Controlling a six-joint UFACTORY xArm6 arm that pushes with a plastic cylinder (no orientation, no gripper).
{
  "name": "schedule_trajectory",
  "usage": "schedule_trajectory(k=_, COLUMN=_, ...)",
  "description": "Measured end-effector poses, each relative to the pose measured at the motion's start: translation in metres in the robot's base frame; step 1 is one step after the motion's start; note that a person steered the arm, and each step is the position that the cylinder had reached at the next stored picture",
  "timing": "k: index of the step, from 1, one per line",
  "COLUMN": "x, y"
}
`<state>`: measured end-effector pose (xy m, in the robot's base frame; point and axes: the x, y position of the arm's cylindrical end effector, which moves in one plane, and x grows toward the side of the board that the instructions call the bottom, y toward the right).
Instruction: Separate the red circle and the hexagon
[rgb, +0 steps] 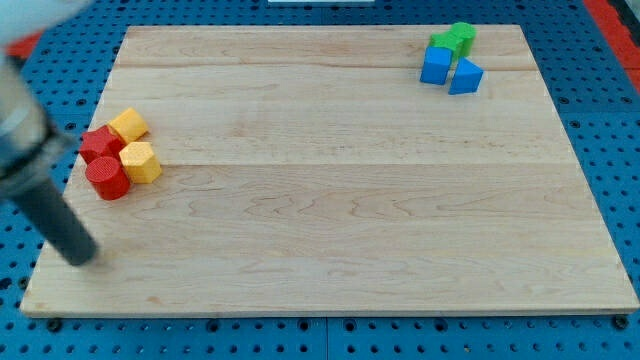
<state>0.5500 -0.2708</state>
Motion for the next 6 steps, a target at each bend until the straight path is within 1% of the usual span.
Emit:
schedule_trajectory(k=1, x=-0.048, y=-0.003)
schedule_trajectory(k=3, x=-0.109, y=0.078)
schedule_trajectory(k=4, x=-0.147, y=0.075)
schedule_trajectory(k=5, x=-0.149, y=0.120)
schedule_trajectory(k=6, x=-0.152, y=0.178)
